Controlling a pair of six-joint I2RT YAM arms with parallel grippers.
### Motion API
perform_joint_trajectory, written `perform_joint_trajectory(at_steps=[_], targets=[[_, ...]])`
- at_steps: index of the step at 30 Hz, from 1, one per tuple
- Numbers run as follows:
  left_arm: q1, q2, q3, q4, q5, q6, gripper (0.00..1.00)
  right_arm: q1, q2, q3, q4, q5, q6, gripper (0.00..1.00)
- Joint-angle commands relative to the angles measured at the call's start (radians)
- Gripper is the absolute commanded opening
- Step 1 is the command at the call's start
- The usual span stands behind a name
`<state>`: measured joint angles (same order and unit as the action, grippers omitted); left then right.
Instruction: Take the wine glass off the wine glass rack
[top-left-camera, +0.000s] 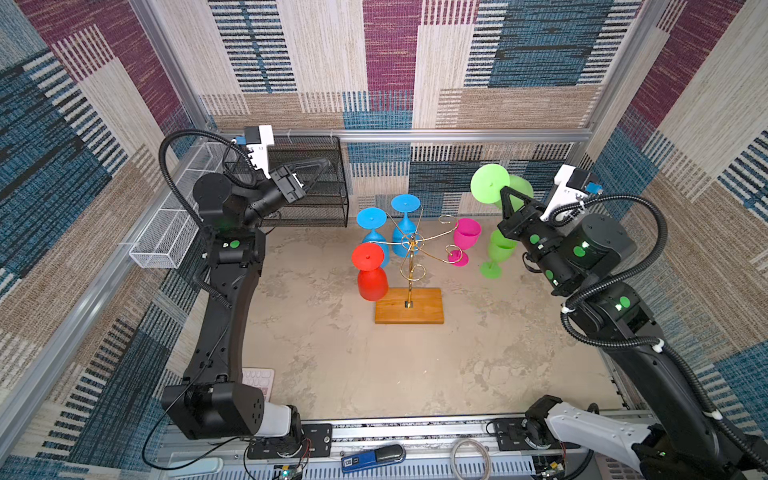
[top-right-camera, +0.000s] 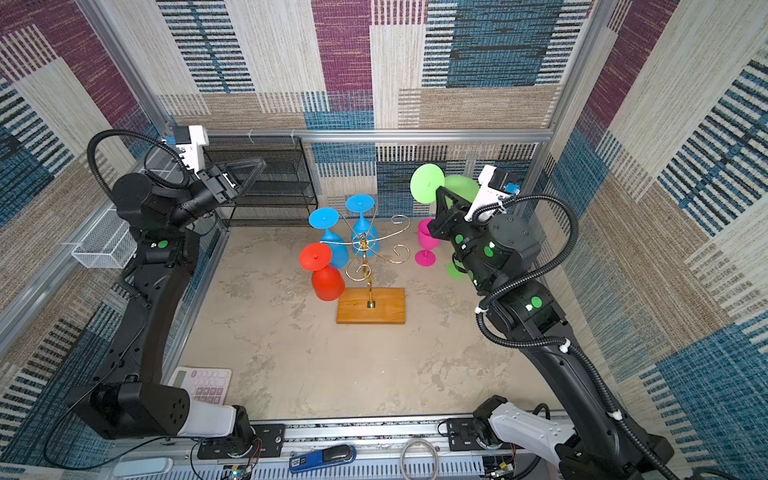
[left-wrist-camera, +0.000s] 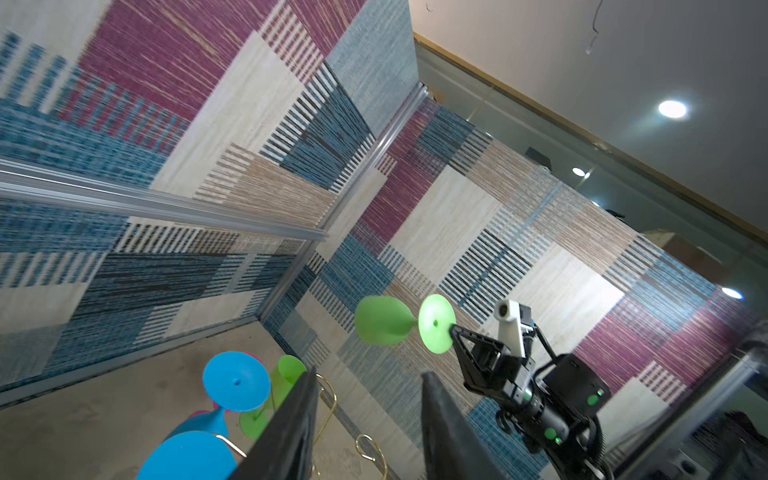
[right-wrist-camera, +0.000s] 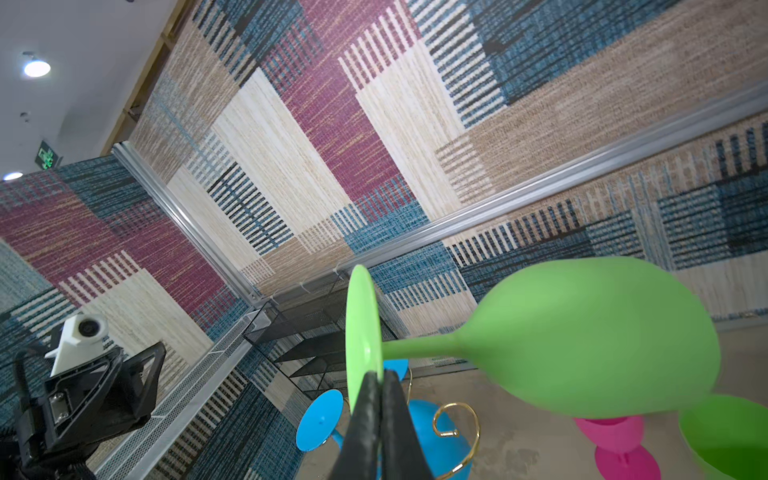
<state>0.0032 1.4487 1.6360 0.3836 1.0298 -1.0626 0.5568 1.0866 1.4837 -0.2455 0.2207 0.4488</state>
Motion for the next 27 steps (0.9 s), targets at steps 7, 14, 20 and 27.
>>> perform_joint_trajectory(at_steps=[7,14,20,27], targets=[[-0.135,0.086,0.087,0.016,0.071,0.031,0.39,0.0,0.147,0.168,0.133,-0.314,-0.163,0.0],[-0.188,0.194,0.161,0.252,0.083,-0.107,0.37,0.0,0.252,0.269,0.13,-0.511,-0.139,0.0],[-0.217,0.272,0.225,0.416,0.105,-0.248,0.36,0.0,0.31,0.318,0.128,-0.599,-0.128,0.0],[-0.236,0.272,0.227,0.406,0.121,-0.248,0.36,0.0,0.34,0.326,0.15,-0.629,-0.115,0.0]])
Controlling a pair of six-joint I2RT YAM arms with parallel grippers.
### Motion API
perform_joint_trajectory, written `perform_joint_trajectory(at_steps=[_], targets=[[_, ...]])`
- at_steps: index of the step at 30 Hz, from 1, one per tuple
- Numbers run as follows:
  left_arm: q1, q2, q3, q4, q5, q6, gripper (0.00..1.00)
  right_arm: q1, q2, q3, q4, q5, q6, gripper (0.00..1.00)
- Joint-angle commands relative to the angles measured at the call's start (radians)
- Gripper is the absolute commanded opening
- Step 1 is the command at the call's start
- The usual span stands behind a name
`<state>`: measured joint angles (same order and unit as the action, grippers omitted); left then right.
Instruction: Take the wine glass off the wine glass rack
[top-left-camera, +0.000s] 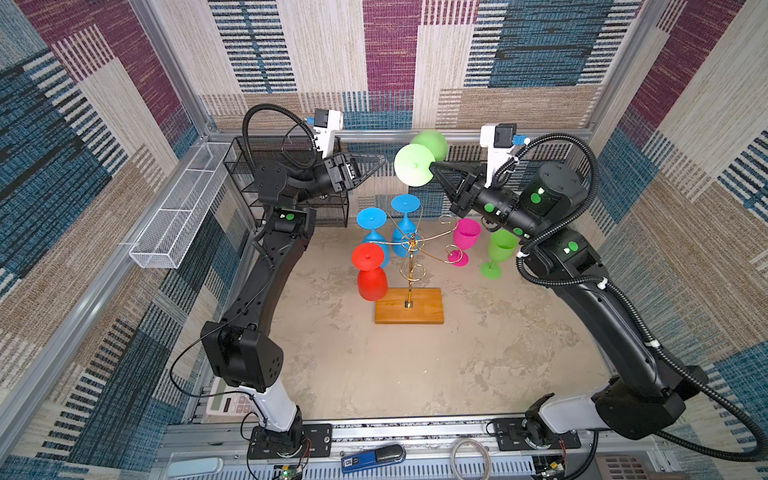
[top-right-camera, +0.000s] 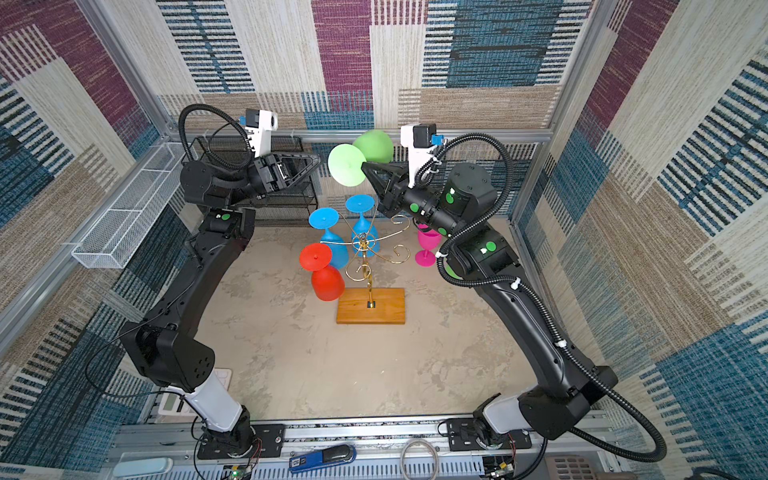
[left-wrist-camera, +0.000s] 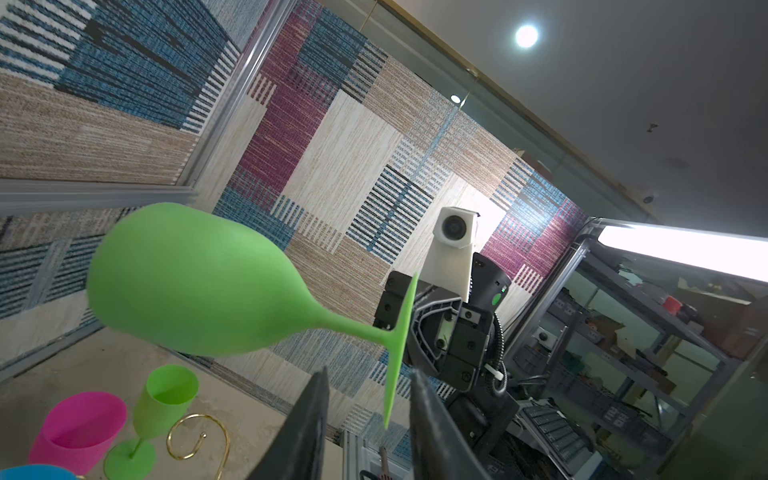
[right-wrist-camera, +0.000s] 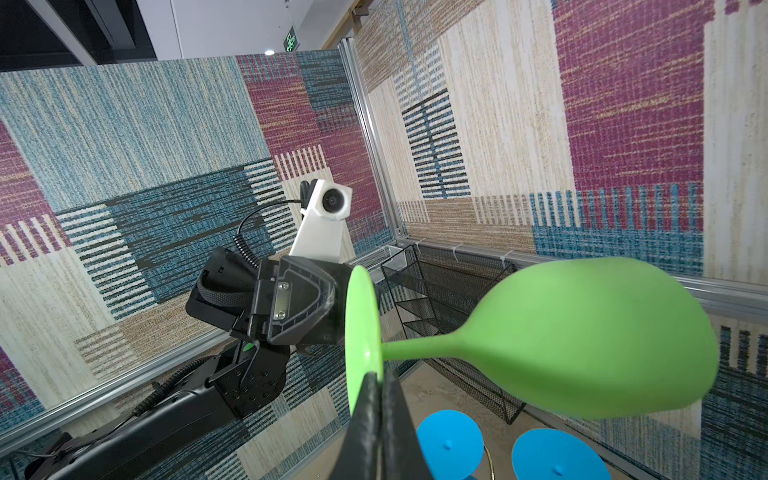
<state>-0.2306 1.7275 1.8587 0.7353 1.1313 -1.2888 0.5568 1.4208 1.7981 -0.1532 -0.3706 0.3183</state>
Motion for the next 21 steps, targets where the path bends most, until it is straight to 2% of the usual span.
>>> perform_joint_trajectory(at_steps=[1,16,18,21], targets=[[-0.005,-0.009,0.002,0.048,0.021,-0.016,0.36,0.0,0.006,0.013,0.061,-0.041,0.018,0.0],[-0.028,-0.024,-0.023,0.002,0.015,0.025,0.36,0.002,0.04,0.011,0.104,-0.101,0.07,0.0],[-0.034,-0.022,-0.021,0.0,0.014,0.026,0.31,0.002,0.049,0.014,0.11,-0.109,0.074,0.0],[-0.044,-0.022,-0.019,0.005,0.016,0.021,0.18,0.003,0.059,0.019,0.109,-0.105,0.073,0.0]])
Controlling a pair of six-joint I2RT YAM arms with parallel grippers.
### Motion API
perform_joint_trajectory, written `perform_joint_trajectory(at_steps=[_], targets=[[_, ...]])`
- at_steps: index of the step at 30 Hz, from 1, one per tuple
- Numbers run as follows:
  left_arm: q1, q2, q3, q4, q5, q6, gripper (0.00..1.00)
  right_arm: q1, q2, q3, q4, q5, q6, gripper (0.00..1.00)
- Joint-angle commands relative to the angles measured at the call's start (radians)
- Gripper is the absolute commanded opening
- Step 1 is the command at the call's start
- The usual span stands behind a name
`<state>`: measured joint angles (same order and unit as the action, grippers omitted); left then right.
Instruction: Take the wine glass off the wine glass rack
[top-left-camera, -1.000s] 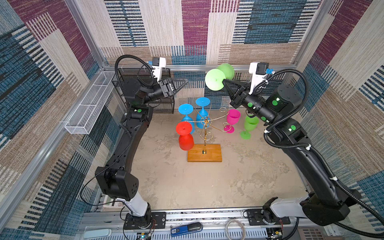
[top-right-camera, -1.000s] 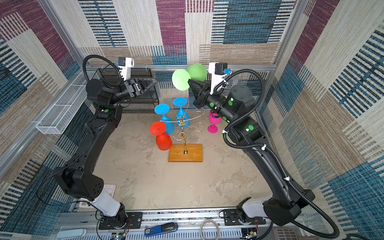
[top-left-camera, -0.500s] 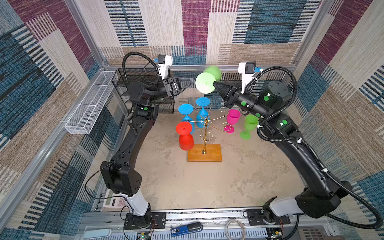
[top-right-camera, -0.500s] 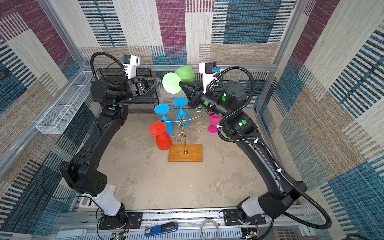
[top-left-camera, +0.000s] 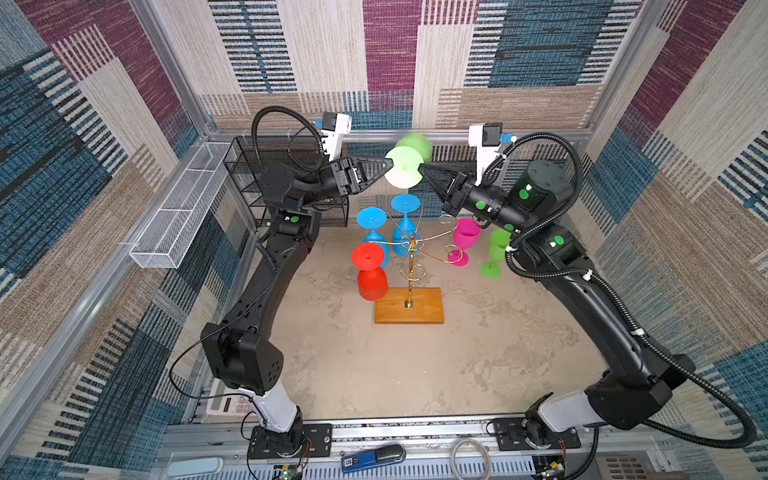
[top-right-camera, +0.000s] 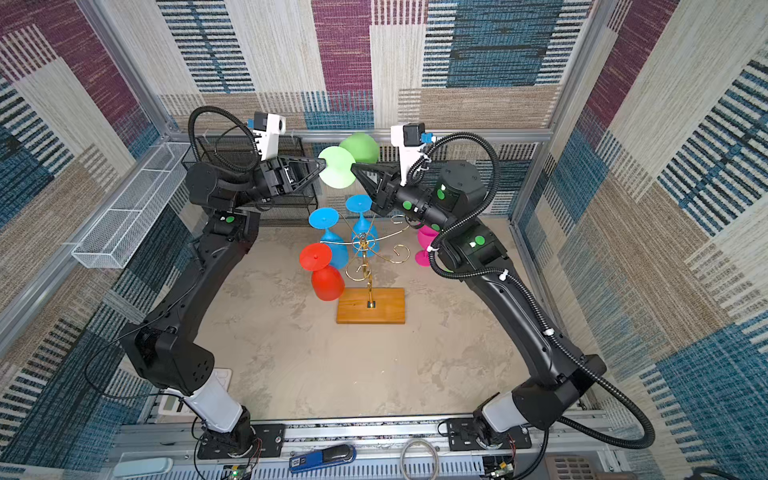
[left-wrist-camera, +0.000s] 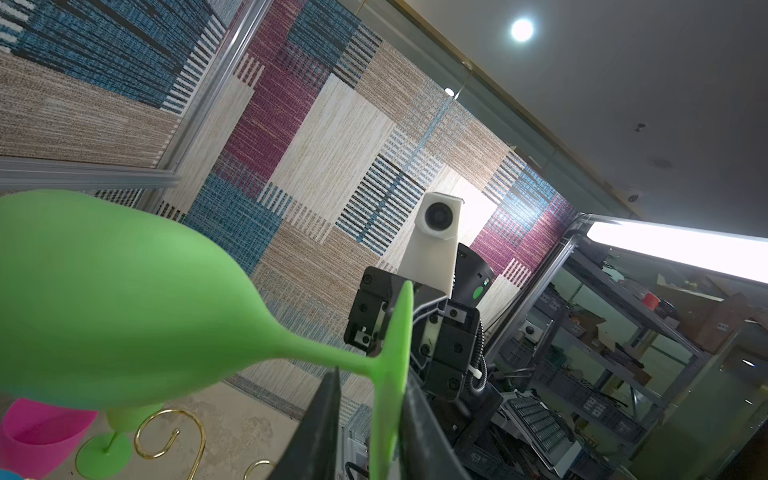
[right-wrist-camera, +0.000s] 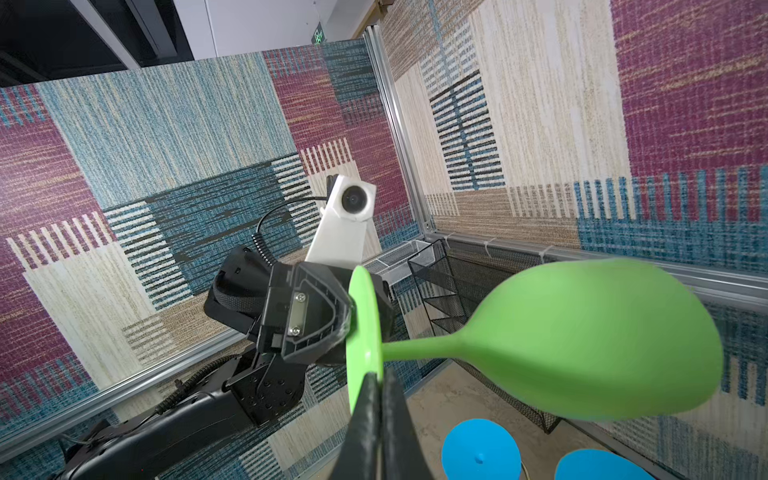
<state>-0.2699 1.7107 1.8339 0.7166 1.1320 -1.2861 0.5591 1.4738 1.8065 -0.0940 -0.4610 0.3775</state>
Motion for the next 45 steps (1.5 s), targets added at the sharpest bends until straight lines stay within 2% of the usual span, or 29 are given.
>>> perform_joint_trajectory(at_steps=[1,6,10,12,14,15,16,19,22,29,32,35,45], targets=[[-0.007,-0.005,0.004,0.027,0.016,0.015,0.14,0.001,0.008,0.01,0.049,-0.013,0.013,0.0],[-0.014,0.001,0.006,0.096,0.012,-0.045,0.0,0.001,0.015,0.015,0.046,-0.016,0.013,0.0],[-0.011,0.021,0.026,0.198,-0.013,-0.163,0.0,0.001,0.009,0.017,0.028,0.002,0.002,0.0],[-0.008,0.033,0.038,0.226,-0.042,-0.218,0.0,0.001,-0.002,0.019,0.002,0.039,-0.022,0.19],[-0.003,0.042,0.04,0.236,-0.082,-0.275,0.0,0.001,-0.031,0.007,-0.035,0.103,-0.065,0.53],[0.0,0.043,0.043,0.245,-0.093,-0.295,0.0,0.001,-0.047,-0.004,-0.043,0.136,-0.087,0.65],[0.003,0.047,0.046,0.253,-0.105,-0.315,0.0,0.001,-0.07,-0.024,-0.05,0.171,-0.118,0.72],[0.004,0.036,0.062,0.226,-0.118,-0.323,0.0,0.001,-0.125,-0.069,-0.061,0.254,-0.232,0.82],[0.006,0.01,0.062,0.147,-0.129,-0.301,0.0,0.001,-0.14,-0.089,-0.085,0.289,-0.374,0.98],[0.01,-0.093,0.021,-0.071,-0.126,-0.173,0.0,0.036,-0.121,-0.165,0.018,0.418,-0.648,0.99],[0.011,-0.128,0.009,-0.184,-0.131,-0.106,0.0,0.068,-0.122,-0.201,0.109,0.428,-0.742,0.99],[0.015,-0.143,0.007,-0.214,-0.128,-0.104,0.0,0.101,-0.103,-0.228,0.154,0.445,-0.819,0.99],[0.028,-0.157,-0.002,-0.226,-0.123,-0.148,0.0,0.11,-0.023,-0.176,0.229,0.407,-0.855,0.99]])
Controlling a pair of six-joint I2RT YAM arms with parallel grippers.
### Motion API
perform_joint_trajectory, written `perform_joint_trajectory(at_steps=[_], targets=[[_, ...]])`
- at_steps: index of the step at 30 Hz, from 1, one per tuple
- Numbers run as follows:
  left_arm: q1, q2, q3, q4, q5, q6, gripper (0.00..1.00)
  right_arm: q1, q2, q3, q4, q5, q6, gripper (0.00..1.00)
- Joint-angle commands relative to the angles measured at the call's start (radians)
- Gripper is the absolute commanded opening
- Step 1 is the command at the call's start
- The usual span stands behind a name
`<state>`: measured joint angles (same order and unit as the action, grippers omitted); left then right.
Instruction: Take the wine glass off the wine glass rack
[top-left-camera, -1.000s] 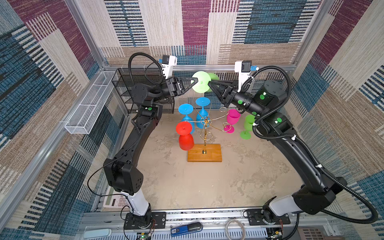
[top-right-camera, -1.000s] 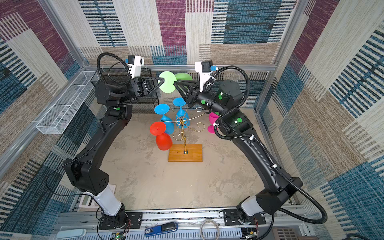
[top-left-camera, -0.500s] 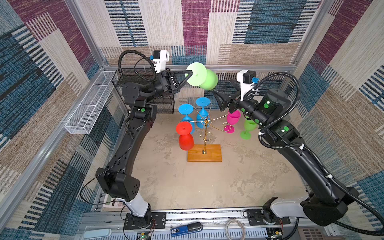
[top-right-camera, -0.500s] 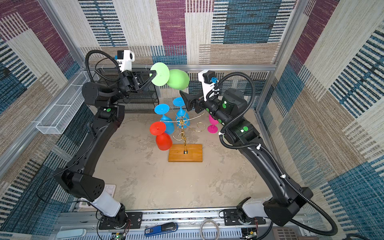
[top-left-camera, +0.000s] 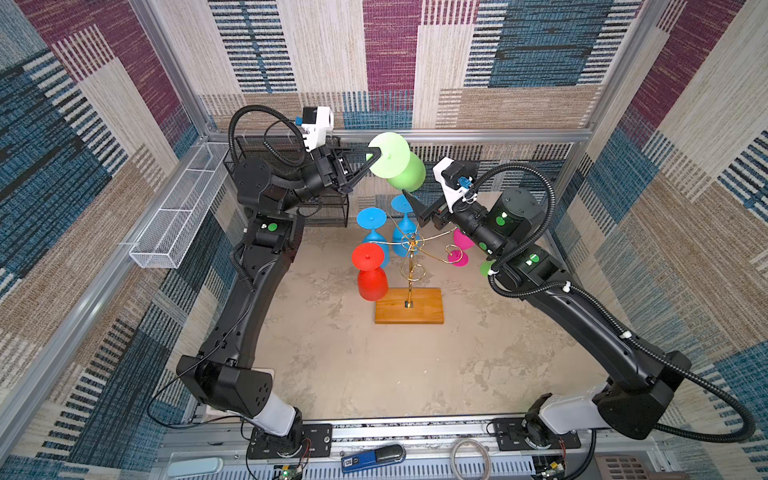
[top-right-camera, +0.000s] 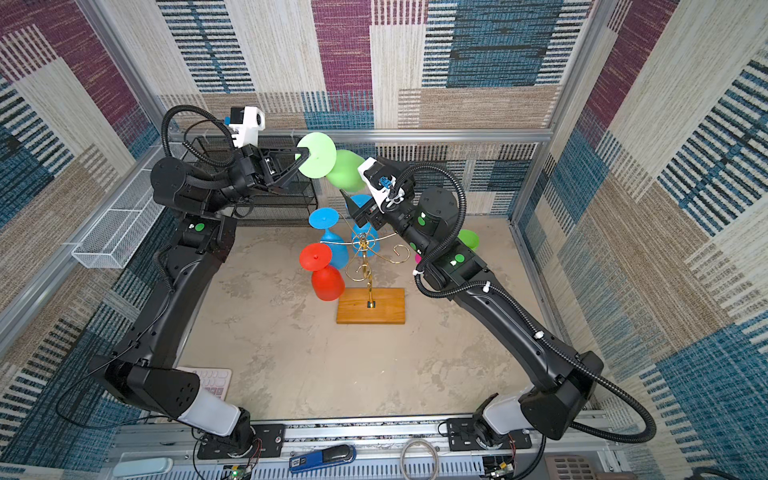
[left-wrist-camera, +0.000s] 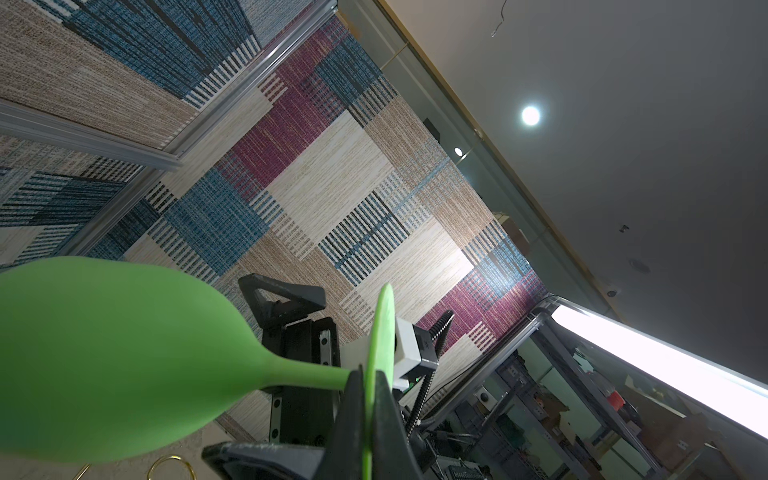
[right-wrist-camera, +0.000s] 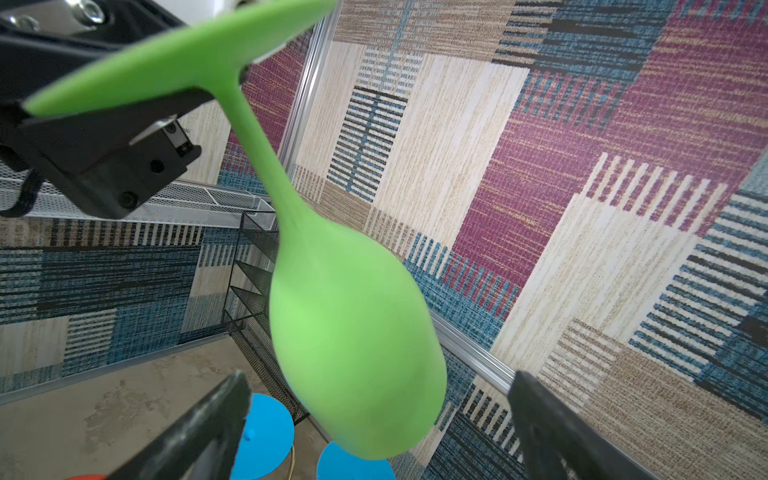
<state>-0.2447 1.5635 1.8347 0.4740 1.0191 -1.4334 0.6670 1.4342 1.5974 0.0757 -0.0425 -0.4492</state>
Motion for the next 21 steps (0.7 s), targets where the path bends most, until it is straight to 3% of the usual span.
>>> perform_joint_trajectory(at_steps=[1,21], targets=[[0.004,-0.011,-0.004,0.019,-0.01,-0.007,0.0,0.002,0.033,0.048,0.053,-0.023,-0.027,0.99],[0.025,-0.005,-0.022,0.127,-0.008,-0.153,0.0,0.0,0.176,0.134,0.083,-0.079,0.044,0.99]])
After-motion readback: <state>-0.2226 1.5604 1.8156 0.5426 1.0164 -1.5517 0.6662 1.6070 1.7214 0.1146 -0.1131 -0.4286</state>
